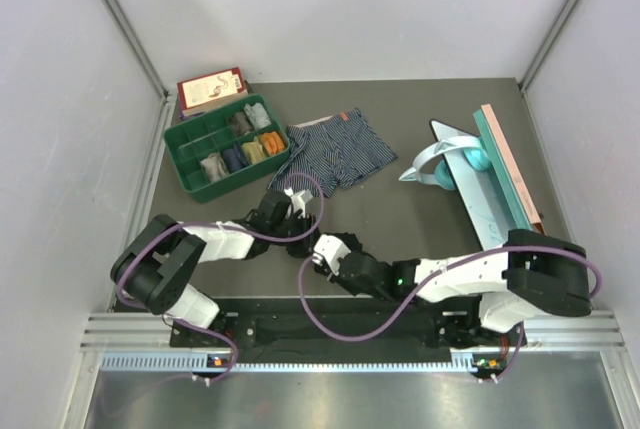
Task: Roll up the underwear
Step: Roll the underwear to the center of the board.
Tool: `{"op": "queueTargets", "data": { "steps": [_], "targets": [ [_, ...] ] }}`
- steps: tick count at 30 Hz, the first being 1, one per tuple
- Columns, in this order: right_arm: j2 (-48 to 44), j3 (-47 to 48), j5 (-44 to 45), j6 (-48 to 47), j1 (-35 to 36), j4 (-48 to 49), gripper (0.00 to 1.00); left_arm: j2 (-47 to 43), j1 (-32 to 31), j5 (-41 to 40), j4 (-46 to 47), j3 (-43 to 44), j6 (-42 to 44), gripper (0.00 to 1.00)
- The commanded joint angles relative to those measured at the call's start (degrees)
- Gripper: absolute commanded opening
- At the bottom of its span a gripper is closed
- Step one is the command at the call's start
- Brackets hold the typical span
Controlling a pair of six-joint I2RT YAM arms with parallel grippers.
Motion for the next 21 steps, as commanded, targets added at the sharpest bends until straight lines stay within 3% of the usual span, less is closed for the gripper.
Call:
{"op": "queueTargets", "data": {
  "steps": [1,4,11,21],
  "targets": [
    [-1.91,3.20,-12.79,4.38,-3.27,-8.90,0.00,-6.37,0.46,0.27,-5.38,-1.49,1.57,0.53],
    [-3.93,4.79,-18.33,7.02,-5.46,-10.33,0.00,-11.38,1.61,-2.91,-6.88,-2.45,1.57,0.59],
    [-3.95,6.64,-34.06,12.99,-14.42,-11.91,0.00,-21.67,1.61,-8.97,-9.00,-5.53,3.77,0.59],
    [0.71,7.95,-50.24,18.01,-28.06,-10.32,0.00,-28.10,0.73,-6.87,3.12,-13.26,2.27,0.60]
  ]
}}
